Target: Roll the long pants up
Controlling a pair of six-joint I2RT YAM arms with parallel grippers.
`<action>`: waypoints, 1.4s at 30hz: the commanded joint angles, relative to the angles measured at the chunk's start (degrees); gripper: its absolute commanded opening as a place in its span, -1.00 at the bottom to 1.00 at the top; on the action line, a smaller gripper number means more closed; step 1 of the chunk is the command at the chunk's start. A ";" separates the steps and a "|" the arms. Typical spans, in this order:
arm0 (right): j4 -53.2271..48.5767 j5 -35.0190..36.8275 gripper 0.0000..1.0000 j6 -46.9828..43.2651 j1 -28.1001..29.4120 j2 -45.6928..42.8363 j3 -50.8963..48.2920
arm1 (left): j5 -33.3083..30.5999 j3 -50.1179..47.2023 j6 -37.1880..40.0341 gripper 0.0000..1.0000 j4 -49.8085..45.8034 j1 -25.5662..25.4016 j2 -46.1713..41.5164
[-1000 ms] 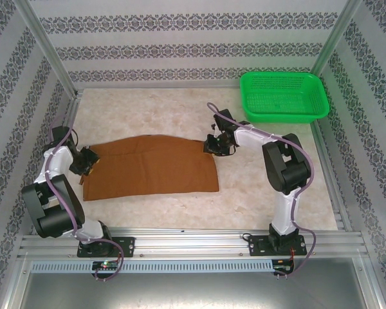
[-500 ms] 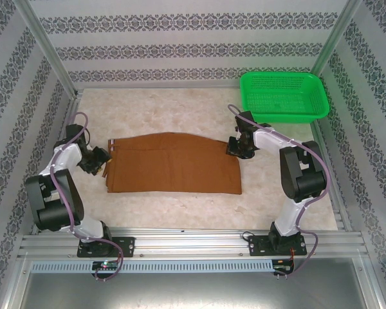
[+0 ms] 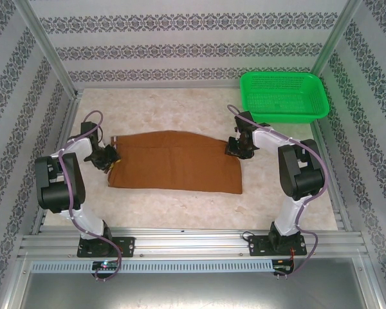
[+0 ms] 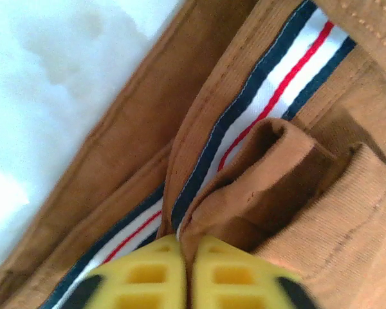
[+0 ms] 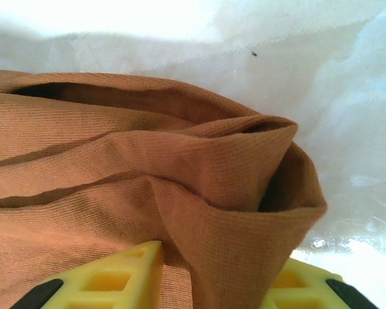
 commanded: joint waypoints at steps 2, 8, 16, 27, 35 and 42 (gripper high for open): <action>-1.24 -0.74 -0.34 1.18 0.61 0.98 1.53 | 4.01 1.14 -1.53 -1.00 1.76 -1.51 -1.28; -1.46 1.65 -0.17 1.53 0.40 -1.01 0.97 | 0.21 5.41 -2.36 -1.00 -4.38 -1.86 -11.03; -1.90 1.47 -0.01 1.41 0.04 -0.70 2.53 | 0.62 16.38 -2.13 -1.00 -11.95 -1.94 -11.65; -0.86 0.41 -0.01 2.46 0.19 -1.10 1.50 | -11.20 18.57 1.10 -0.26 -19.42 -2.30 -6.24; -0.89 -0.48 -0.01 2.87 0.42 -0.75 1.58 | -15.09 14.28 2.03 -0.08 -11.85 -2.21 -0.93; -1.15 -0.52 -0.01 2.93 0.75 -1.74 1.23 | -15.78 13.90 2.42 -0.11 -5.21 -2.21 7.64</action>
